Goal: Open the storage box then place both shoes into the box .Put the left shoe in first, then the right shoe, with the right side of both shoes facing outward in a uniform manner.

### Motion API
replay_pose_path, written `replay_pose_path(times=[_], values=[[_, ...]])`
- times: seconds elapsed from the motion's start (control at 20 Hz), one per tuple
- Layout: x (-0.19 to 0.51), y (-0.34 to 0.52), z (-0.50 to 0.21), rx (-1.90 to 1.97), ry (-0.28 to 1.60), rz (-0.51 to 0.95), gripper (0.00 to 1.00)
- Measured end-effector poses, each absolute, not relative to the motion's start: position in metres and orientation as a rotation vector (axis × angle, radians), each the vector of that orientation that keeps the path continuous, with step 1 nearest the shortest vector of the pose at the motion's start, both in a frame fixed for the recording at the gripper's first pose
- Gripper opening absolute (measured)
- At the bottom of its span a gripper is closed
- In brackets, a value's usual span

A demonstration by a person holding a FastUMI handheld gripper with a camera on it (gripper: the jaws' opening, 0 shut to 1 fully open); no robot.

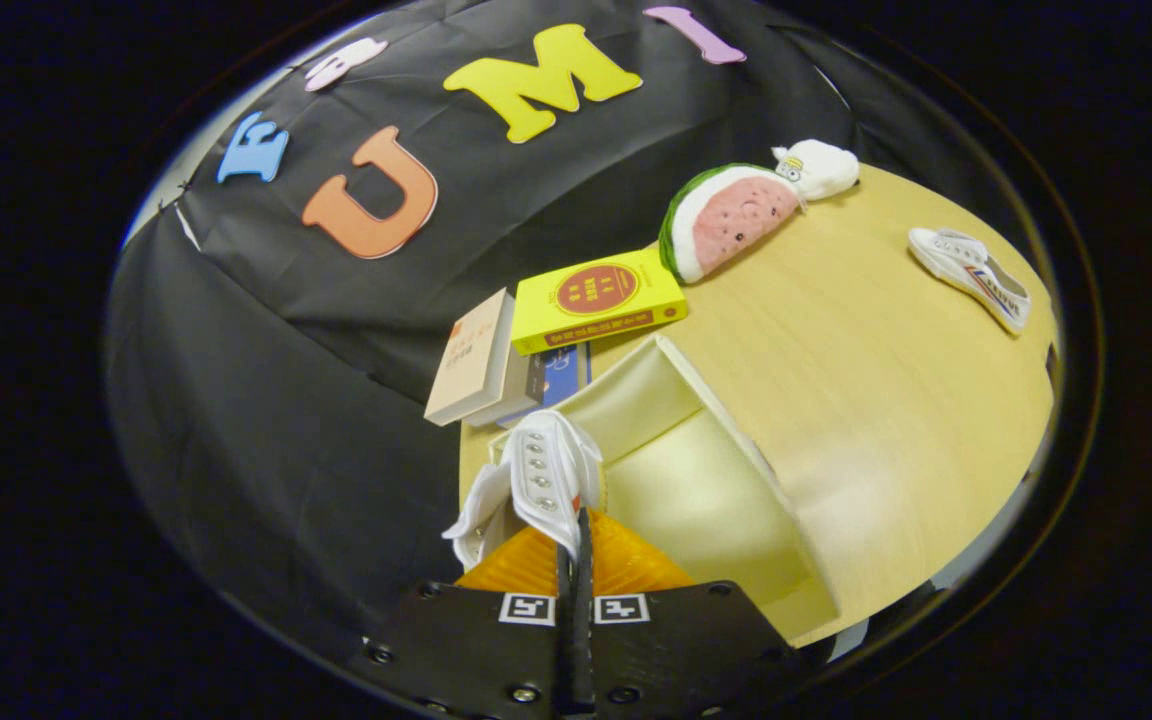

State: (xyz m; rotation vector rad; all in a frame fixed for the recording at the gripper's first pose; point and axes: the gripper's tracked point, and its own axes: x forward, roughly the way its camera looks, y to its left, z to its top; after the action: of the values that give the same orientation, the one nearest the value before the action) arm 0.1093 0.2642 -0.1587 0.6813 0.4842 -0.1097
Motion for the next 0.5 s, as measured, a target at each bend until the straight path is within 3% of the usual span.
replay_pose_path(times=[0.25, 0.4, 0.5], values=[[0.115, 0.275, -0.179, 0.714, 0.441, -0.124, 0.00], [0.120, 0.282, -0.210, 0.770, 0.508, -0.126, 0.00], [0.120, 0.295, -0.231, 0.765, 0.598, -0.094, 0.21]])
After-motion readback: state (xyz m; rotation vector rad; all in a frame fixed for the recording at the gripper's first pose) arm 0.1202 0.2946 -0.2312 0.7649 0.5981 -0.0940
